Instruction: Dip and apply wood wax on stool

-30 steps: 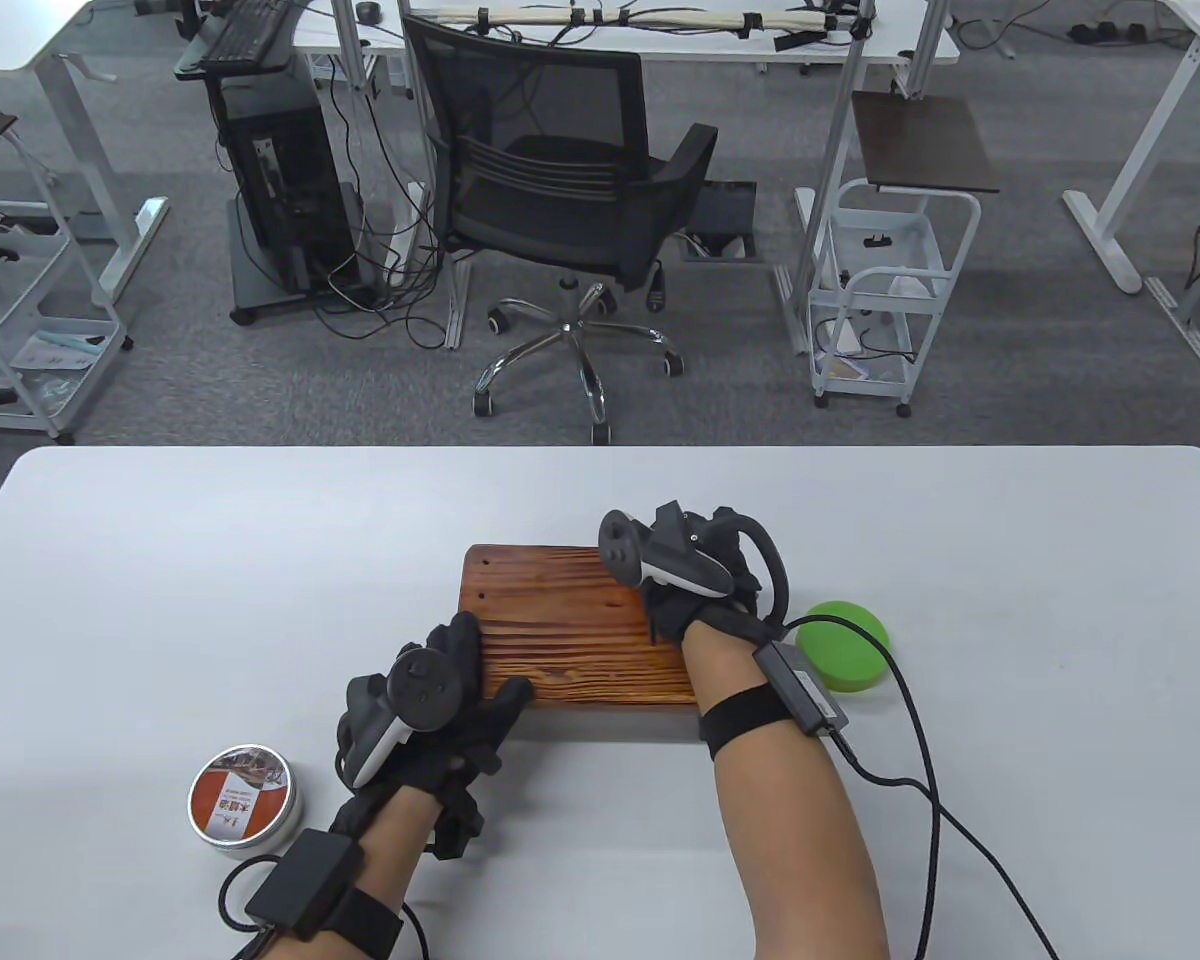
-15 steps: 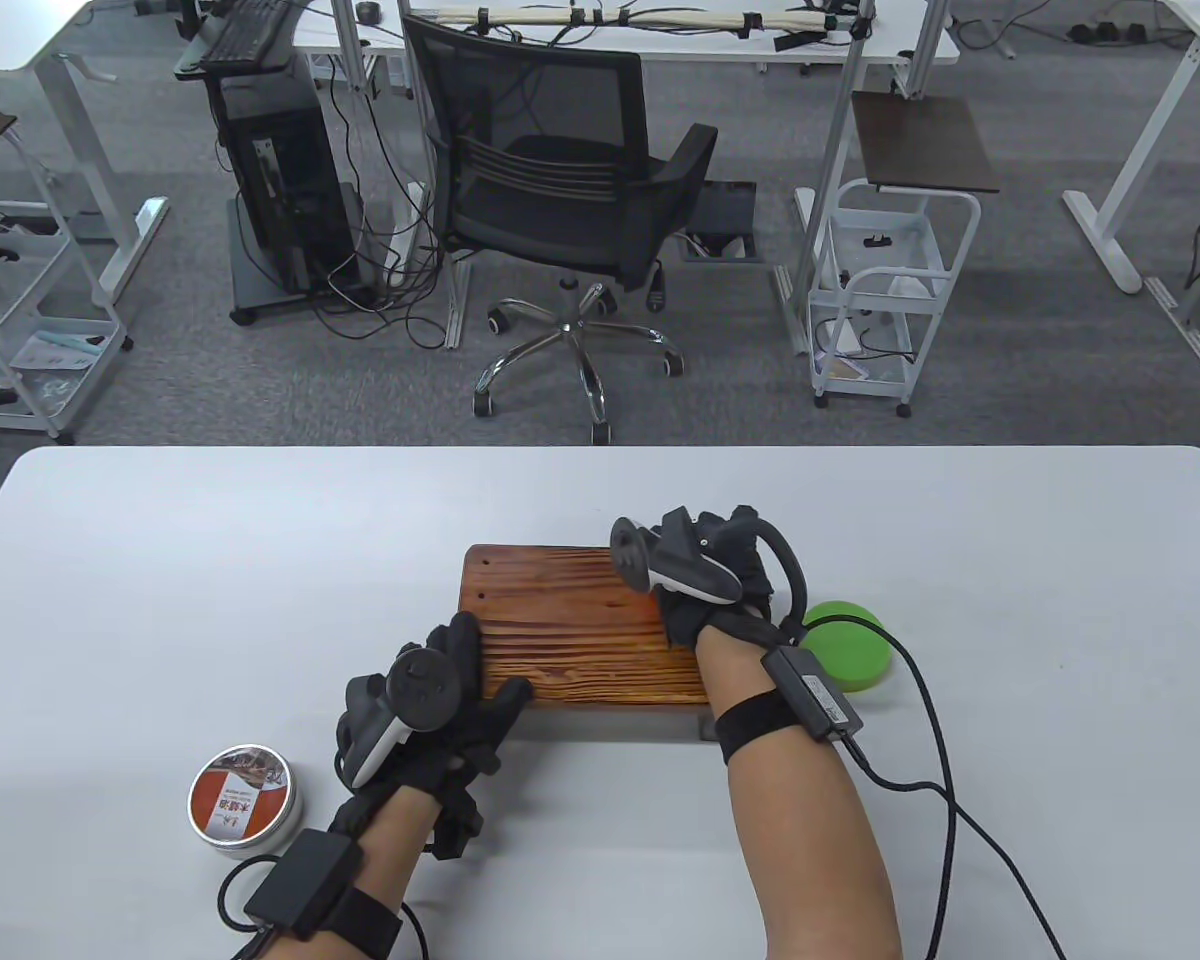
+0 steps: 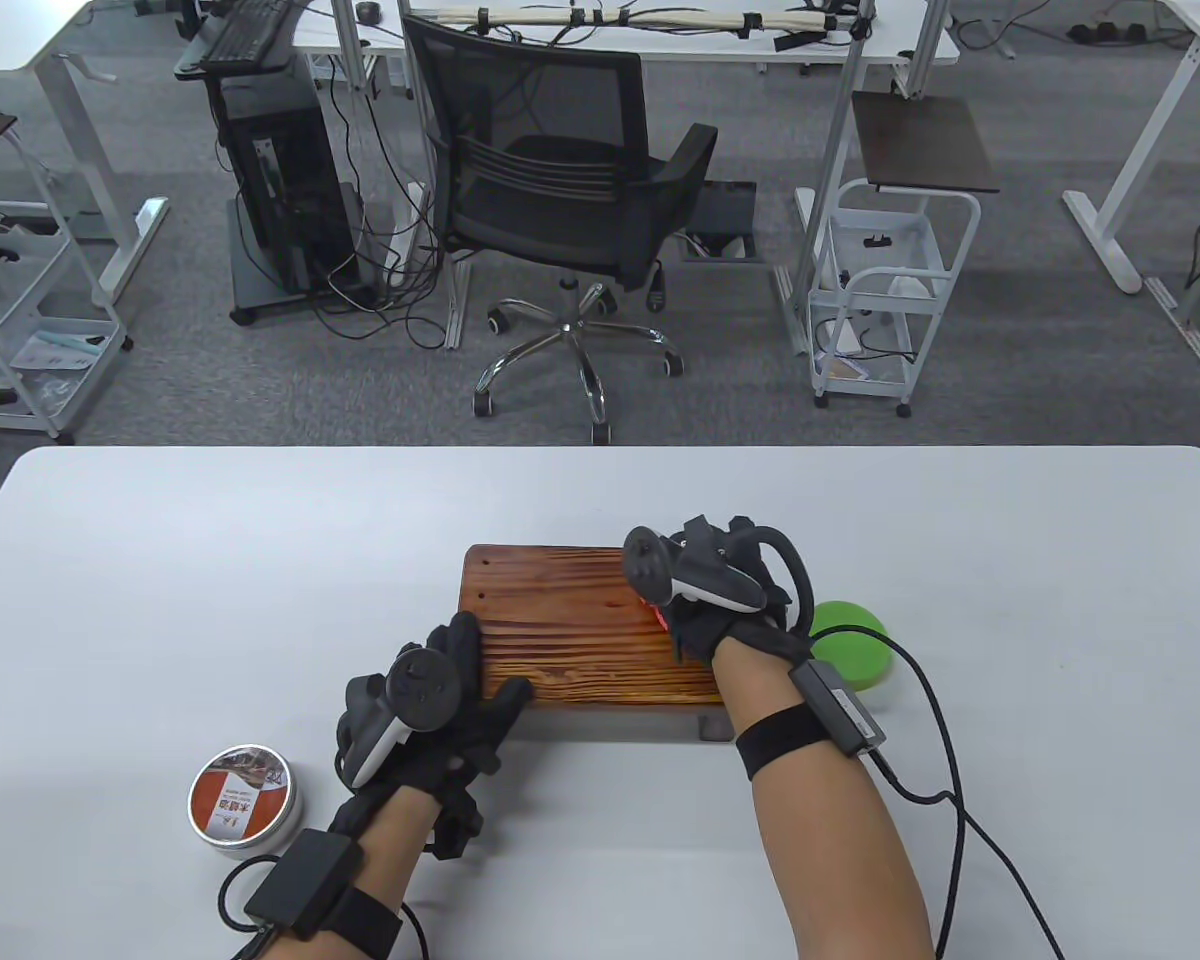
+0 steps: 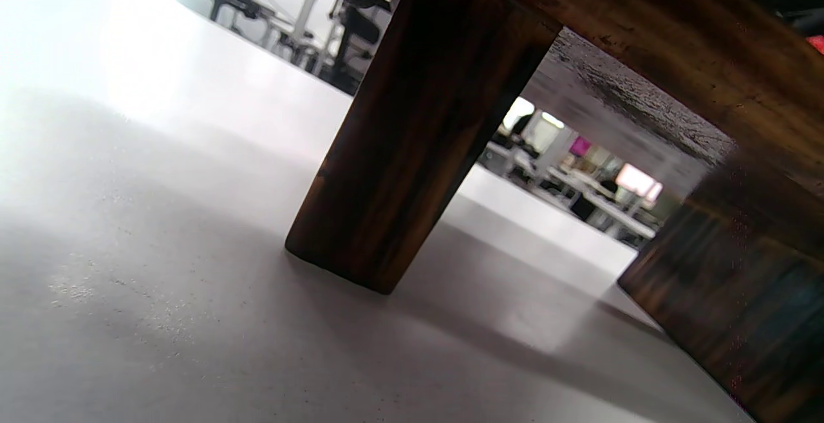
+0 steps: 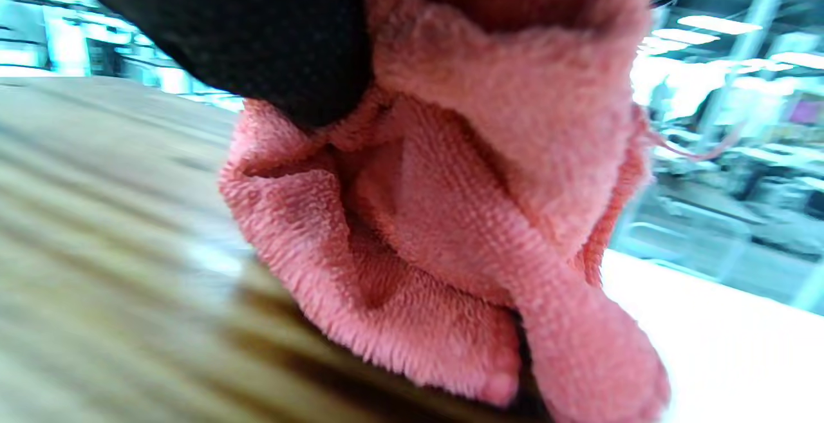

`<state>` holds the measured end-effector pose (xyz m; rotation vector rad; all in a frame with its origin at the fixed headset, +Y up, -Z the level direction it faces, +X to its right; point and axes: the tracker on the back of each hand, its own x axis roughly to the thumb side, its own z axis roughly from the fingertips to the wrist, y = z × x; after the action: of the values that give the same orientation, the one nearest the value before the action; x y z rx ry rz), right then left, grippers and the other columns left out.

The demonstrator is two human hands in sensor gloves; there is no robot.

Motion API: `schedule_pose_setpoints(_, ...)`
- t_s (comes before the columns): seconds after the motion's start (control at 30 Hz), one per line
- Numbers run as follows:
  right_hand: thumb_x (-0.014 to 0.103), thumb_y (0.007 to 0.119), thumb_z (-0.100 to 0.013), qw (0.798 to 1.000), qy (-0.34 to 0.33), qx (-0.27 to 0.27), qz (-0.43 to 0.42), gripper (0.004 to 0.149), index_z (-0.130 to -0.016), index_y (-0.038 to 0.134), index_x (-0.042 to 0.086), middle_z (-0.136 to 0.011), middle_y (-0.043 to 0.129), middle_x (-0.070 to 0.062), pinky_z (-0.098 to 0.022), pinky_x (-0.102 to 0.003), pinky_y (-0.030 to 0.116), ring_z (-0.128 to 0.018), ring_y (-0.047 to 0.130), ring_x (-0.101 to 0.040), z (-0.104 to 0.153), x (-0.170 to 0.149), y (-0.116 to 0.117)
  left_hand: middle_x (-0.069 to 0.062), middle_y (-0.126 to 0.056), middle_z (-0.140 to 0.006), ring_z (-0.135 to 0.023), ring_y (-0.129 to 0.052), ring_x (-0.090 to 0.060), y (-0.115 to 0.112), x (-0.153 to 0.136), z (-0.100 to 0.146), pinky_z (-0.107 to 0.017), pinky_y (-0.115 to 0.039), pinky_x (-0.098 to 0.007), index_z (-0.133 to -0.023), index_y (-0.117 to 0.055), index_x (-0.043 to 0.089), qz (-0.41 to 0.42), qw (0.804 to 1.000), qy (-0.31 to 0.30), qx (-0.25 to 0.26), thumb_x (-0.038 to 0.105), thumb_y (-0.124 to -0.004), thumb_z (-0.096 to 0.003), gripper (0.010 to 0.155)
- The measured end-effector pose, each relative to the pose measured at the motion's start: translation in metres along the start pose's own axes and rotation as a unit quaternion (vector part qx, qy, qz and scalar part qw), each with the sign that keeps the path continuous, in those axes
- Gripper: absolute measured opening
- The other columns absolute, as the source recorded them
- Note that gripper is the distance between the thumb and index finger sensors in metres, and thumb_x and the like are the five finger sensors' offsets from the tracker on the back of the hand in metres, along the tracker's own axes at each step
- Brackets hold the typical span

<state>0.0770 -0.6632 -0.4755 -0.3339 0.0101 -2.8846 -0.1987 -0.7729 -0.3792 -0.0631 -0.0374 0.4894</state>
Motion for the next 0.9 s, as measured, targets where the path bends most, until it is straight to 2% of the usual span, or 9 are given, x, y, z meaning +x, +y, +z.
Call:
schedule_pose_setpoints(0.1, 0.04, 0.092, -0.042, 0.999, 0.039, -0.009, 0.011, 0.066, -0.104, 0.074, 0.025, -0.097, 0.088, -0.003, -0.073, -0.067, 0.057, -0.082, 0.089, -0.03, -0.003, -0.013, 0.007, -0.02, -0.034, -0.128, -0.112, -0.031, -0.056, 0.0, 0.0, 0.0, -0.067, -0.027, -0.084, -0.12, -0.018, 0.024, 0.001, 1.0, 0.001, 0.0, 0.083, -0.064, -0.0459, 0.105)
schedule_pose_setpoints(0.17, 0.039, 0.092, -0.042, 0.999, 0.041, -0.005, 0.007, 0.066, -0.103, 0.074, 0.024, -0.097, 0.088, -0.004, -0.073, -0.067, 0.057, -0.081, 0.089, -0.03, -0.003, -0.014, 0.007, -0.02, -0.035, -0.128, -0.112, -0.031, -0.056, 0.0, 0.0, 0.0, -0.067, -0.027, -0.084, -0.119, -0.018, 0.024, 0.0, 1.0, 0.0, 0.001, 0.083, -0.063, -0.0458, 0.105)
schedule_pose_setpoints(0.3, 0.039, 0.094, -0.042, 0.999, -0.04, 0.028, -0.016, 0.066, -0.102, 0.076, 0.021, -0.095, 0.088, -0.006, -0.074, -0.067, 0.057, -0.08, 0.088, -0.031, 0.003, 0.0, 0.0, -0.02, -0.035, -0.128, -0.112, -0.031, -0.056, 0.0, 0.0, 0.0, -0.067, -0.027, -0.084, -0.119, -0.018, 0.024, 0.0, 1.0, 0.0, 0.001, 0.083, -0.063, -0.0458, 0.105)
schedule_pose_setpoints(0.4, 0.039, 0.094, -0.042, 0.996, -0.067, 0.042, -0.039, 0.065, -0.103, 0.076, 0.022, -0.096, 0.087, -0.005, -0.075, -0.068, 0.055, -0.081, 0.087, -0.03, 0.009, 0.002, -0.003, -0.02, -0.035, -0.128, -0.112, -0.031, -0.056, 0.0, 0.0, 0.0, -0.067, -0.027, -0.084, -0.119, -0.018, 0.024, 0.001, 1.0, 0.0, 0.0, 0.083, -0.063, -0.0459, 0.104)
schedule_pose_setpoints(0.5, 0.04, 0.093, -0.042, 0.998, -0.046, 0.025, -0.023, 0.065, -0.103, 0.075, 0.025, -0.097, 0.088, -0.003, -0.075, -0.068, 0.056, -0.081, 0.088, -0.028, 0.008, -0.006, -0.002, -0.021, -0.035, -0.128, -0.112, -0.031, -0.056, -0.001, 0.0, 0.0, -0.067, -0.027, -0.084, -0.119, -0.018, 0.024, 0.001, 1.0, 0.0, 0.001, 0.083, -0.063, -0.0457, 0.105)
schedule_pose_setpoints(0.7, 0.039, 0.092, -0.042, 0.999, 0.042, 0.013, -0.003, 0.065, -0.103, 0.075, 0.024, -0.096, 0.087, -0.004, -0.073, -0.068, 0.056, -0.081, 0.088, -0.03, -0.004, -0.029, 0.009, -0.02, -0.035, -0.128, -0.112, -0.031, -0.056, -0.001, 0.0, 0.0, -0.067, -0.027, -0.084, -0.119, -0.018, 0.024, 0.002, 1.0, 0.001, 0.001, 0.083, -0.063, -0.0459, 0.104)
schedule_pose_setpoints(0.9, 0.039, 0.094, -0.041, 0.998, -0.047, 0.042, -0.027, 0.066, -0.102, 0.076, 0.022, -0.095, 0.088, -0.006, -0.075, -0.068, 0.055, -0.08, 0.088, -0.03, 0.013, -0.015, 0.002, -0.021, -0.034, -0.128, -0.112, -0.031, -0.056, -0.001, 0.0, 0.0, -0.067, -0.027, -0.084, -0.119, -0.017, 0.025, 0.001, 1.0, 0.002, -0.002, 0.083, -0.063, -0.0459, 0.105)
